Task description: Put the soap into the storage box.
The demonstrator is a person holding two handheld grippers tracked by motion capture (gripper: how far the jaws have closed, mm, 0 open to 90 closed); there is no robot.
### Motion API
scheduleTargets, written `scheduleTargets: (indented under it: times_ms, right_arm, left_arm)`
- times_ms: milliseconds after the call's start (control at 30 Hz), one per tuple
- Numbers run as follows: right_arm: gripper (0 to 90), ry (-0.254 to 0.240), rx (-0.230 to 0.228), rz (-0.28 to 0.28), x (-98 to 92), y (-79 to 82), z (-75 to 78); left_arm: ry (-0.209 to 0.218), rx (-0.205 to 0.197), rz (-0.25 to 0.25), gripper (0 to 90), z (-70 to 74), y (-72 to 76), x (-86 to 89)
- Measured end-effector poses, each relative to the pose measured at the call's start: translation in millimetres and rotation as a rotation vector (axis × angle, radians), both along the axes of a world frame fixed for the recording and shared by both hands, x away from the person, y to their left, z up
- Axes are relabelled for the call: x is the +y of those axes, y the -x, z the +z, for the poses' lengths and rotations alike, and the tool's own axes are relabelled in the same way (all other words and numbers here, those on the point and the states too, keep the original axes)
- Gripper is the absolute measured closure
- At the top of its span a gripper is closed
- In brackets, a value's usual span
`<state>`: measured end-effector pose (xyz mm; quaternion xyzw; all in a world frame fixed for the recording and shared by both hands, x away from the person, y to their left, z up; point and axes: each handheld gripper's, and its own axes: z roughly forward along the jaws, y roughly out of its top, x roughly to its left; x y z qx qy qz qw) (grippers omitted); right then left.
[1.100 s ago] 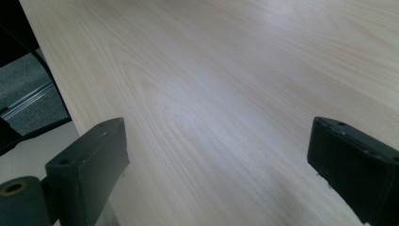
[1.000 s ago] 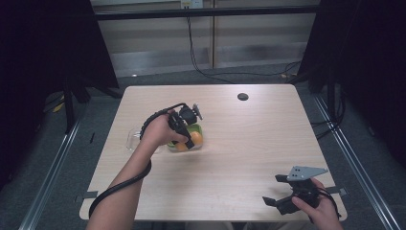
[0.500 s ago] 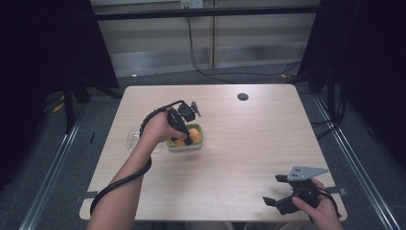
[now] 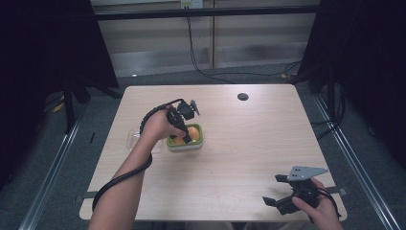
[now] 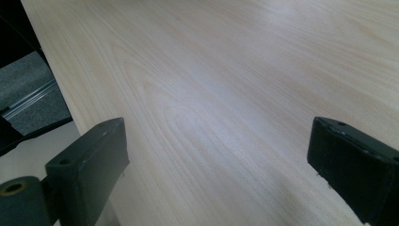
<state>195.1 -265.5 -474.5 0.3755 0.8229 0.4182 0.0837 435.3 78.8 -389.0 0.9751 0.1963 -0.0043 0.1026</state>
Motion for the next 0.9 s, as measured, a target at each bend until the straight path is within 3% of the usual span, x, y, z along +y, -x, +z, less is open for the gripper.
scheduleTargets:
  times_ms: [200, 267, 300, 333, 367, 900]
  right_arm:
    - [5.3, 0.0, 0.005, -0.002, 0.1, 0.0, -0.1]
    - [5.3, -0.003, 0.007, -0.005, -0.1, 0.2, 0.1]
    - [5.3, -0.005, 0.008, -0.008, -0.5, 0.3, 0.3]
    - [5.3, -0.007, 0.008, -0.011, -1.0, 0.2, 0.4]
    - [5.3, -0.008, 0.008, -0.01, -1.7, -0.1, 0.4]
    - [5.3, -0.009, 0.014, -0.015, -2.3, -1.1, -0.7]
  left_arm:
    - [0.0, -0.011, -0.008, 49.2, -2.1, -3.2, -2.3]
    - [0.001, 0.009, -0.019, 49.2, -2.2, -5.4, -2.7]
    - [-0.007, -0.009, -0.025, 49.2, -3.2, -5.9, -2.7]
    - [0.006, -0.01, -0.007, 49.2, -4.1, -5.6, -3.1]
    - [-0.003, -0.012, -0.026, 49.2, -4.1, -7.4, -3.0]
    - [-0.013, -0.003, -0.027, 49.1, -11.9, -15.5, -4.5]
